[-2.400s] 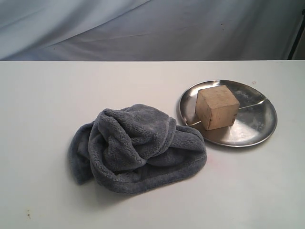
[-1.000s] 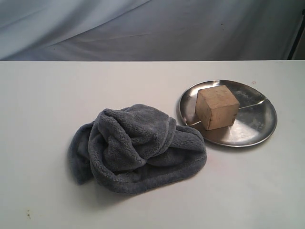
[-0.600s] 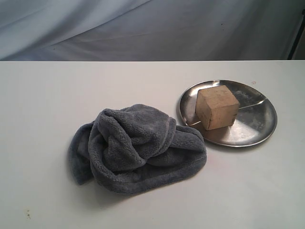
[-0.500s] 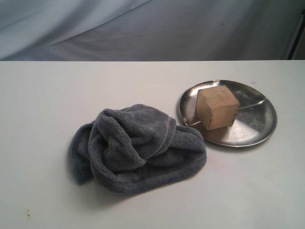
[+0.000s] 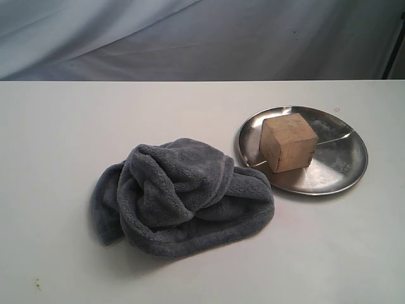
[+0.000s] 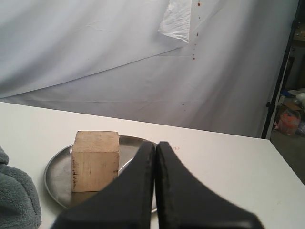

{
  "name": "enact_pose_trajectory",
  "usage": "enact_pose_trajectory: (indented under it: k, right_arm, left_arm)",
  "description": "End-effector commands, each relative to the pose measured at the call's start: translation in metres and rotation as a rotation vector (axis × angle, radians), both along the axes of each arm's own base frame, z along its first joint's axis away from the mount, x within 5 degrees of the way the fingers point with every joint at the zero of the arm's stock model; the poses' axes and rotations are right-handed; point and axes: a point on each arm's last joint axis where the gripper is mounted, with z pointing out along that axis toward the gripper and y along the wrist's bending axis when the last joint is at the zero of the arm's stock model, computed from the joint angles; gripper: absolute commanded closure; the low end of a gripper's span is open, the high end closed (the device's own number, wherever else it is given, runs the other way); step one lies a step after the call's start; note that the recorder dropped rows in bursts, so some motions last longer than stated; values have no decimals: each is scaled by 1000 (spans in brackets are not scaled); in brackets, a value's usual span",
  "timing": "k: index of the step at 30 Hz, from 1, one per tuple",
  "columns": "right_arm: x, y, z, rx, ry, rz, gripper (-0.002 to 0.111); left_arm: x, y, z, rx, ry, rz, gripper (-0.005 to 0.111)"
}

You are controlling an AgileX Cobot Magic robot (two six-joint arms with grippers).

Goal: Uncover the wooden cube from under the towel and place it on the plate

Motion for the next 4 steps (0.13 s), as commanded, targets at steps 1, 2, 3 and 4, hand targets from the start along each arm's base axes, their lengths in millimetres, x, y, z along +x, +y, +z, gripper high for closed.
enact_pose_trajectory:
  k: [1, 2, 3, 4]
  right_arm:
    - [0, 0, -1, 0, -4, -2, 108]
    - [0, 0, -1, 0, -4, -2, 108]
    - [0, 0, -1, 0, -4, -2, 108]
    - [0, 0, -1, 0, -4, -2, 108]
  left_arm:
    - [0, 0, -1, -3, 1, -1, 105]
    - [0, 0, -1, -3, 1, -1, 105]
    - [0, 0, -1, -3, 1, -1, 105]
    - [0, 0, -1, -3, 1, -1, 105]
